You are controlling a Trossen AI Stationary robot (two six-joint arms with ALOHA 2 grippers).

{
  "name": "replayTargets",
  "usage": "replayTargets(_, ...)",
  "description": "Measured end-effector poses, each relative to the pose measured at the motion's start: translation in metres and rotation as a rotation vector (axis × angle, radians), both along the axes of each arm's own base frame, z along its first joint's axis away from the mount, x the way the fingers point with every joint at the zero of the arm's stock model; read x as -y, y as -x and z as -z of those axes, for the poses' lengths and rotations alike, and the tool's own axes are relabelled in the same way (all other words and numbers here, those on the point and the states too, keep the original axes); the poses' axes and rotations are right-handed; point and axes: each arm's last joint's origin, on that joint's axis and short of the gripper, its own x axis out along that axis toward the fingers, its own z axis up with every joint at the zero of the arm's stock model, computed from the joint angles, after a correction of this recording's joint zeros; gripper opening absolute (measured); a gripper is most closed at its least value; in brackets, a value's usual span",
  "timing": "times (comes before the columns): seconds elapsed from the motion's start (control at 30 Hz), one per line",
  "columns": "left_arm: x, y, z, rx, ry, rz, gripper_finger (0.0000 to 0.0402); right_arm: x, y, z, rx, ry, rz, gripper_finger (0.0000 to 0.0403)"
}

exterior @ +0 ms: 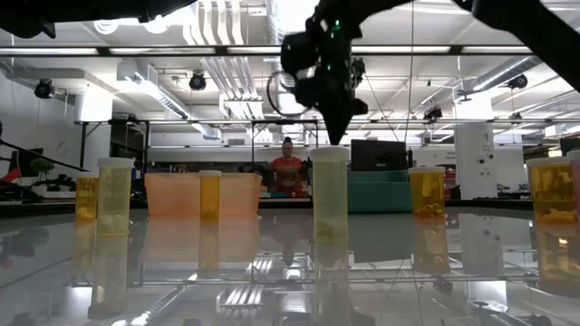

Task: Pick and place medicine bottles into bin by pill shape (circle, oval)
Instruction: Put the right small orange pill bottle into the green bin

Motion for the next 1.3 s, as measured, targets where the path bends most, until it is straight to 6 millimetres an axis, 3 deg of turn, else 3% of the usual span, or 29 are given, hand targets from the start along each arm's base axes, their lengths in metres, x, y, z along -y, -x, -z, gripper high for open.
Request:
replayTargets(0.27, 0.000, 0.000, 0.001, -0.002, 0.004, -0.001, 0.0251, -0.077, -0.001, -0.020, 0.186, 0.059, -0.206, 0.0009)
replayTargets(0.6, 0.000, 0.000, 0.001, -0.003, 0.006, -0.001, 0.0251, -0.140, 0.042, -0.015, 0.531, 0.163, -0.357, 0.0009)
replayTargets(0.9, 0.000, -0.005, 0.003, 0.020, 0.191, 0.044, 0.0251, -0.158, 0.090, -0.006, 0.854, 0.333, -0.471, 0.0009)
replayTargets(1.3, -0.001, -0.040, 0.029, -0.128, 0.462, 0.056, 0.0251, -0.157, 0.142, 0.008, 1.113, 0.486, -0.540, 0.0009)
